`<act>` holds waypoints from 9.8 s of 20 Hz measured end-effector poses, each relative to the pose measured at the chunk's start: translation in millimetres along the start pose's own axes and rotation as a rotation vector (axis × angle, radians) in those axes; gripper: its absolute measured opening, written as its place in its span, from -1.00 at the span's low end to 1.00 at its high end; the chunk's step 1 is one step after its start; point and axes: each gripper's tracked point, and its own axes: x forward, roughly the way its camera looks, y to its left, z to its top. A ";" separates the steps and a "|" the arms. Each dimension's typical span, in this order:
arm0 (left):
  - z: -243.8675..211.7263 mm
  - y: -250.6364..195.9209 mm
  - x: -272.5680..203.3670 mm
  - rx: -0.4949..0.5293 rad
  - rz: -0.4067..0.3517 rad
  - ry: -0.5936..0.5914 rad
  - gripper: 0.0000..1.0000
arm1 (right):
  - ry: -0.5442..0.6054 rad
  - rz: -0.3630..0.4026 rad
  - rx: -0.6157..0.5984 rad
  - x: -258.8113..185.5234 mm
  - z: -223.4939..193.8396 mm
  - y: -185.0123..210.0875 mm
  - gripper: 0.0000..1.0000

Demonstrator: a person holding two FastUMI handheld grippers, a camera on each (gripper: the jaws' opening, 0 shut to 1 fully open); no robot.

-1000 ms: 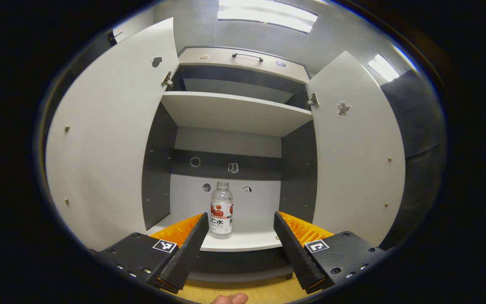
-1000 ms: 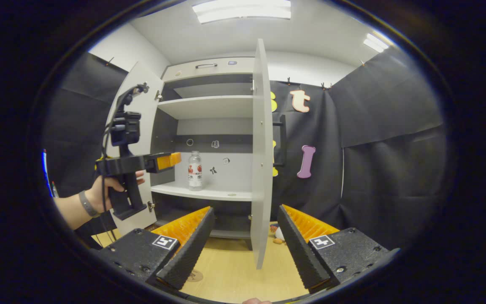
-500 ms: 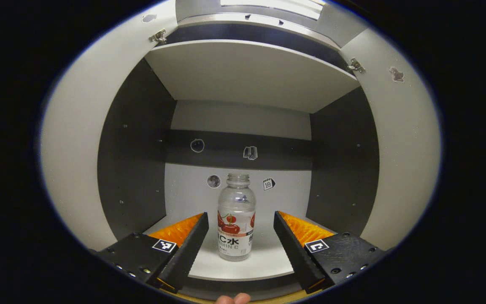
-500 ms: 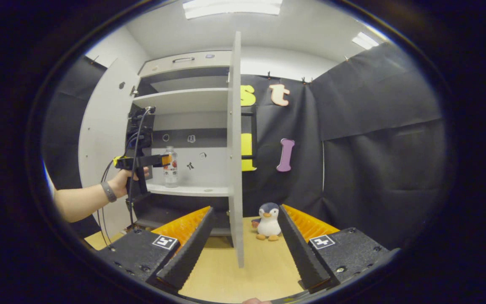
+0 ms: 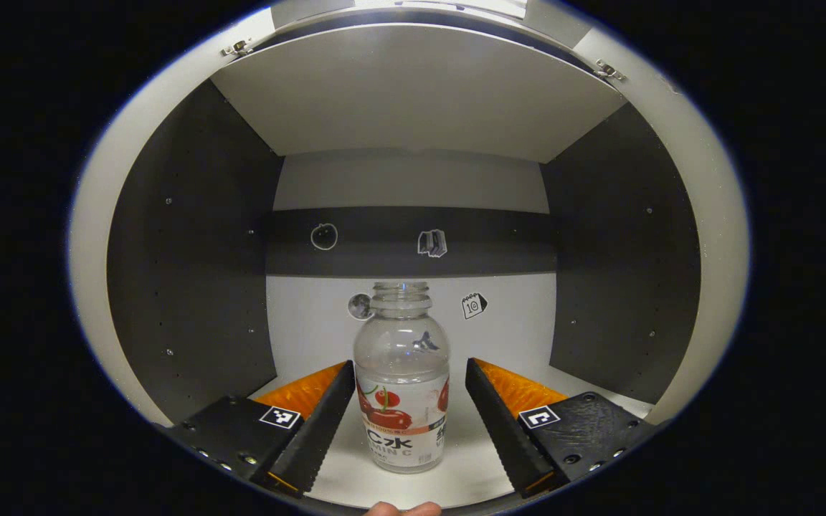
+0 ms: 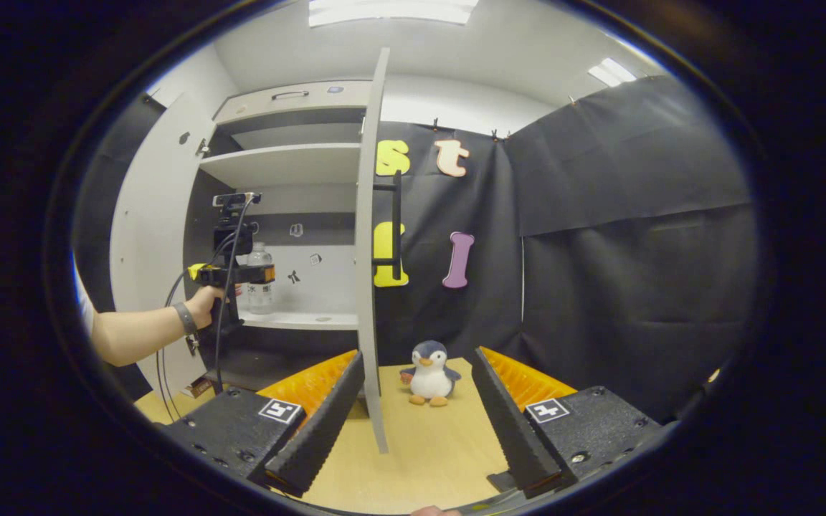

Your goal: Grasp the bottle in the cabinet with the left hand and place it on the coaster, then close the right door with the right hand and the left door with the left hand.

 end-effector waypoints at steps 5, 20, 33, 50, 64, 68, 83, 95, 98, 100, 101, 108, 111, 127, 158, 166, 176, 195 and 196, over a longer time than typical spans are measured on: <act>-5.2 9.6 14.4 -0.008 0.042 0.039 0.63 | -0.005 -0.003 -0.007 1.2 1.7 -4.4 0.97; 39.8 -31.4 -155.0 0.042 -0.104 -0.058 0.51 | -0.086 0.226 -0.001 5.7 22.5 42.0 0.97; -169.3 -56.8 -307.6 -0.028 0.022 0.055 0.51 | -0.108 0.355 0.029 -24.4 55.4 67.9 0.97; -261.2 -100.0 -340.9 0.062 -0.014 0.067 0.51 | -0.025 0.273 -0.014 -41.0 54.0 43.5 0.97; -242.4 -94.3 -351.8 -0.024 -0.006 0.068 0.94 | 0.033 0.303 0.015 -40.0 39.8 41.0 0.97; -206.9 -84.0 -355.5 -0.068 0.007 0.041 0.93 | 0.026 0.316 0.007 -36.9 38.4 40.9 0.97; -35.1 -77.0 -373.1 0.018 -0.073 -0.038 0.93 | -0.102 0.261 0.095 10.9 49.6 2.3 0.97; -32.6 -60.7 -394.7 -0.020 -0.033 0.001 0.94 | -0.152 0.183 0.012 127.1 112.8 -35.5 0.96; -34.0 -58.4 -395.3 -0.025 -0.023 0.001 0.94 | -0.131 0.206 0.028 142.5 111.4 -21.5 0.97; -36.7 -56.3 -395.4 -0.028 -0.014 0.009 0.94 | -0.146 0.201 0.021 144.8 113.1 -22.6 0.91; -37.7 -55.1 -395.8 -0.030 -0.009 0.012 0.94 | -0.141 0.213 0.014 143.6 111.7 -18.6 0.84; -34.1 -48.0 -395.5 -0.007 0.002 -0.003 0.94 | -0.143 0.233 -0.025 134.0 114.1 -2.7 0.89; -33.3 -39.5 -397.9 0.001 0.017 -0.004 0.94 | -0.145 0.297 -0.034 125.7 111.8 29.4 0.89; -51.4 4.4 -417.6 0.000 0.139 0.048 0.94 | -0.162 0.489 -0.003 143.3 108.8 144.6 0.91; 58.8 166.0 -414.5 -0.149 0.422 -0.125 1.00 | 0.051 0.406 0.101 5.3 -44.7 59.5 0.92; 72.6 257.1 -341.9 -0.125 0.574 -0.092 0.90 | 0.036 0.400 0.045 0.6 -38.1 51.4 0.86; 61.9 259.7 -333.5 -0.097 0.588 -0.074 0.86 | 0.016 0.387 0.076 14.7 -27.2 50.7 0.92; 65.5 117.2 -268.6 -0.159 0.286 -0.092 0.99 | -0.014 0.285 0.092 0.5 -19.8 13.8 0.92; 66.8 117.2 -271.7 -0.164 0.285 -0.092 0.99 | -0.012 0.276 0.090 -0.2 -20.4 10.2 0.92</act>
